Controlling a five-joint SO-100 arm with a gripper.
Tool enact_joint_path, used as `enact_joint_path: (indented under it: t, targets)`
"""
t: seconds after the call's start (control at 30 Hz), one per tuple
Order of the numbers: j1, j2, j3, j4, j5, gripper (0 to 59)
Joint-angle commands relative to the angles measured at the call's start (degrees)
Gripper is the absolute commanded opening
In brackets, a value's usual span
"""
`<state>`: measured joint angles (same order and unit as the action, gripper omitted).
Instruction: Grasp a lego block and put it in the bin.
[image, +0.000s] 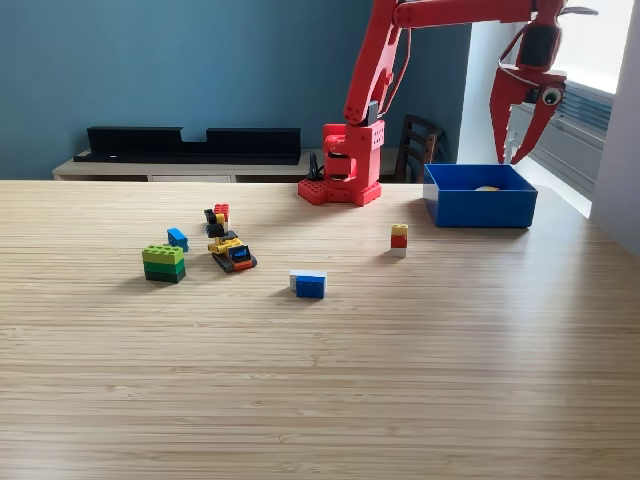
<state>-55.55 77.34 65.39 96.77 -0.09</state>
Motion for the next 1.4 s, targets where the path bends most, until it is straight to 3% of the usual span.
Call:
enact_joint_path:
  t: [0.03,0.3,0.57,1.4]
  targets:
    - [15.1,1.3,-4.0,0.8,3.3,0.1]
    - [35.1,1.2,-6.5,0.0,2.5,0.1]
    - [43.7,0.7,-8.1,-0.2,-1.7,0.1]
    - [47.2,0.6,-9.3,-0.6,-2.5,0.1]
